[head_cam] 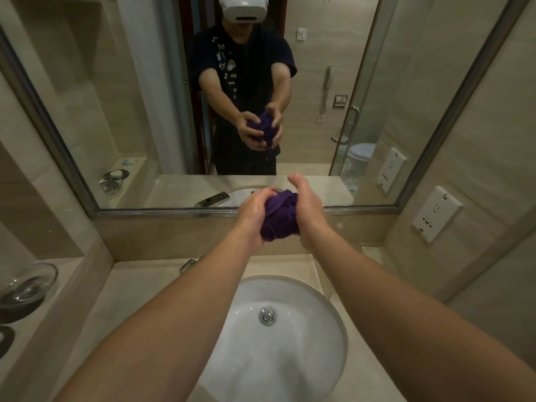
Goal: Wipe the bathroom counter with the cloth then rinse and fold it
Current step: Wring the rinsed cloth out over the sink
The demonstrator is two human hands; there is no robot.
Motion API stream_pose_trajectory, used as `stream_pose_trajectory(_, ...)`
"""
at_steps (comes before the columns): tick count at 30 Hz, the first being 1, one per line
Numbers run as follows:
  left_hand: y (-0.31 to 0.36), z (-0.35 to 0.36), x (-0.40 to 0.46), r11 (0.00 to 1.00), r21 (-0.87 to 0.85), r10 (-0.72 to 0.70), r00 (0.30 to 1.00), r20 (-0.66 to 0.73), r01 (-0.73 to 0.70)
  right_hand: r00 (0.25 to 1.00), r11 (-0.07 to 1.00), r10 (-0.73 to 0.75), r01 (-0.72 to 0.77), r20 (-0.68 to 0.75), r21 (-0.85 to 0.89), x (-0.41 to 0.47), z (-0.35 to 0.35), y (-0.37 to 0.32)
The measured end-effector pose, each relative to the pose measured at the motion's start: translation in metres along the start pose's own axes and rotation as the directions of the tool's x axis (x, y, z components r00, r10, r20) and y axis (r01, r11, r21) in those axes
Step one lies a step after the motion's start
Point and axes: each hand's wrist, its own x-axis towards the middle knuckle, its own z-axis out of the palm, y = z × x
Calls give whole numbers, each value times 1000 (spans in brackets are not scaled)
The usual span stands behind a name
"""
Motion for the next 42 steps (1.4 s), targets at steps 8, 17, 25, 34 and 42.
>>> stream_pose_trajectory(8, -2, 19, 4, 947, 266, 255, 927, -274, -182, 950, 921, -255, 183, -177, -345, 0, 15, 6)
stream_pose_trajectory(17, 1, 24, 7, 904, 377, 319, 908, -273, -204, 920, 911, -265, 141, -287, -389, 6, 14, 4)
stream_pose_trajectory(25, 15, -4, 9, 896, 371, 208, 969, 135, -244, 963, 951, -139, 65, -231, -301, 16, -3, -15)
stream_pose_trajectory(34, 15, -25, 6, 622, 546, 604, 788, 122, -561, 966, 988, 150, -138, -211, 71, 13, -11, -30)
stream_pose_trajectory(42, 73, -4, -4, 661, 429, 620, 770, 149, -615, 978, 989, 63, -88, -200, -122, 9, -26, -43)
